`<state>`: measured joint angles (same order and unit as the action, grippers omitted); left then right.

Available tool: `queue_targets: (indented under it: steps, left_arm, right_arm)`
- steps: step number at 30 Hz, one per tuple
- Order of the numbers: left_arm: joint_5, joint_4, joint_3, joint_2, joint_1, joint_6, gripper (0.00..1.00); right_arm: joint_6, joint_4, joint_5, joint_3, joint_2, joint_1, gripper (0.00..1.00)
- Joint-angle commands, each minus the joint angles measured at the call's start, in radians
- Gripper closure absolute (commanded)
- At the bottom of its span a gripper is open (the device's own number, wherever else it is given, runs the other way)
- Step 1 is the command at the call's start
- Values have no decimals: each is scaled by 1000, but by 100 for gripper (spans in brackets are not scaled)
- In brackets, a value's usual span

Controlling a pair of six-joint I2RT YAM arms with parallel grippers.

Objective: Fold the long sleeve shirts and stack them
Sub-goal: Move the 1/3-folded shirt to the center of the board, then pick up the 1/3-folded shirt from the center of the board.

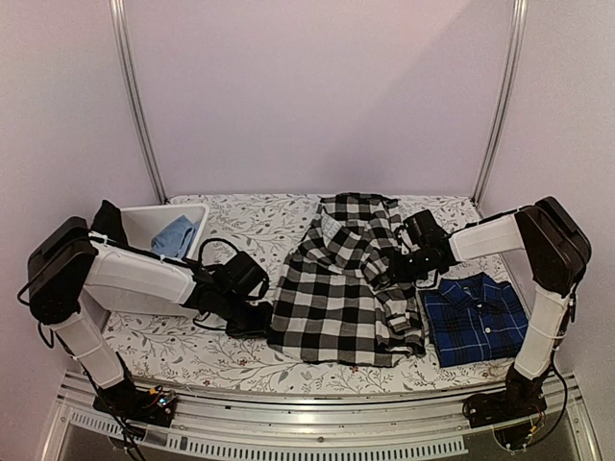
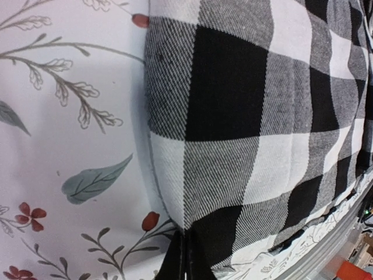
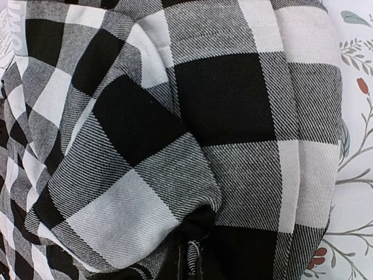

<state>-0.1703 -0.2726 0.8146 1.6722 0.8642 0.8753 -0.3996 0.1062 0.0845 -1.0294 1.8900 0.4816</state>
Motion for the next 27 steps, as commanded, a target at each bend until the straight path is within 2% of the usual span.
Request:
queue_targets:
  steps: [1,13,18,20,22,27]
  left_arm:
    - [-5,-54,-18,-21,16,6,100]
    - [-58,-149,-141,-181,22,20,100]
    - [-3,-199,-97,-212,21,16,78]
    - [45,-239,-80,-235,21,20,72]
    - [80,-256,-76,-250,18,22,68]
    - [95,-228,-74,-231,6,11,66]
  right_arm:
    - [-7,110,33,69,16,29,100]
    - [-84,119,91,142,-86,114,100]
    - [-67,172,89,24,-141,114,100]
    - [-54,185,90,-48,-153,114,99]
    - [-43,201,88,-102,-158,114,99]
    - [-11,237,94,-261,-130,114,99]
